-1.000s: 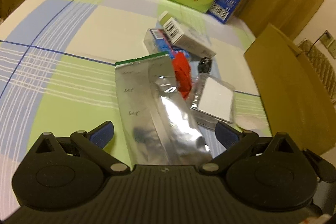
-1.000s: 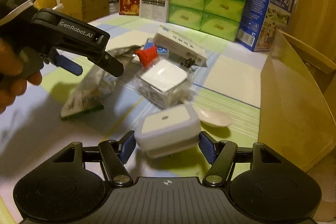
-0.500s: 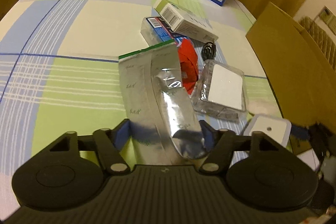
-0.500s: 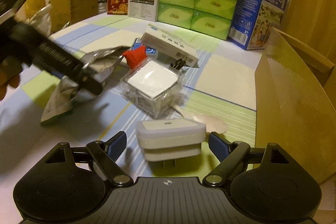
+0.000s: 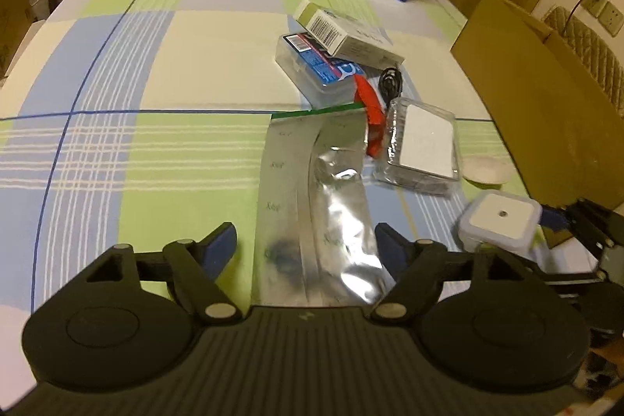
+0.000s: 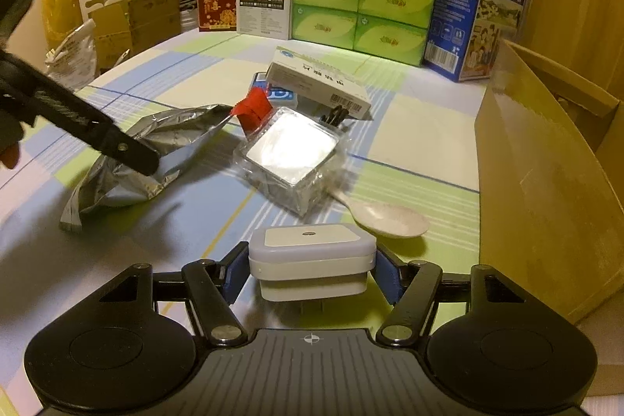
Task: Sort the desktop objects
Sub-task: 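Grasp the silver foil bag with the left tool while the right holds the night light, then lift the foil bag and carry it toward the cardboard box with the left tool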
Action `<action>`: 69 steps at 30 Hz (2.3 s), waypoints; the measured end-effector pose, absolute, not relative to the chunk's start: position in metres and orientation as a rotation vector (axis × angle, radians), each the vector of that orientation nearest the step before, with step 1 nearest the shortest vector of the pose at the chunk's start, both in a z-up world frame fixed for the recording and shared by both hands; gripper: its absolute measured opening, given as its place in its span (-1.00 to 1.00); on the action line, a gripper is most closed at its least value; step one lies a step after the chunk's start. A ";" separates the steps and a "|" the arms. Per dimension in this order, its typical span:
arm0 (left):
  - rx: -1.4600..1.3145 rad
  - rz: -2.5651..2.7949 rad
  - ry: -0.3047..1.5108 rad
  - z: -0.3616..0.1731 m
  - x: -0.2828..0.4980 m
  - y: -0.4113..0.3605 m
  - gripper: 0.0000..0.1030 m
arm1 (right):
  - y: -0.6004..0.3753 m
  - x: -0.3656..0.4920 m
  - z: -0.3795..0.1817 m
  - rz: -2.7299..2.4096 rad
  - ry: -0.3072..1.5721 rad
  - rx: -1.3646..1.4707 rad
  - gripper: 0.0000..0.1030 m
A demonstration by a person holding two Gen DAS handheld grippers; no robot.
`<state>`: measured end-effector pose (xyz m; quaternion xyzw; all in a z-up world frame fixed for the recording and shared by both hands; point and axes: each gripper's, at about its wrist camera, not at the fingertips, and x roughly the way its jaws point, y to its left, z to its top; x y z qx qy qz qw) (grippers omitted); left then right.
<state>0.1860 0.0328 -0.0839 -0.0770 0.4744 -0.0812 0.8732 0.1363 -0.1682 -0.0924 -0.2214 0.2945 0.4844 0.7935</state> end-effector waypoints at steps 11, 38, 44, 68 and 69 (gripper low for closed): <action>-0.136 -0.174 1.039 -0.100 0.208 0.030 0.03 | -0.156 0.141 -0.098 1.047 0.632 -0.483 0.57; -0.089 -0.130 0.975 -0.065 0.172 0.024 -0.42 | -0.169 0.129 -0.071 1.012 0.593 -0.436 0.21; -0.085 -0.136 0.935 -0.040 0.152 0.013 -0.42 | -0.187 0.121 -0.039 0.997 0.560 -0.406 0.20; -0.076 -0.290 0.807 0.055 0.090 -0.112 -0.42 | -0.327 0.144 0.061 0.802 0.457 -0.287 0.21; -0.072 -0.300 0.807 0.057 0.092 -0.120 -0.42 | -0.333 0.149 0.062 0.791 0.455 -0.282 0.21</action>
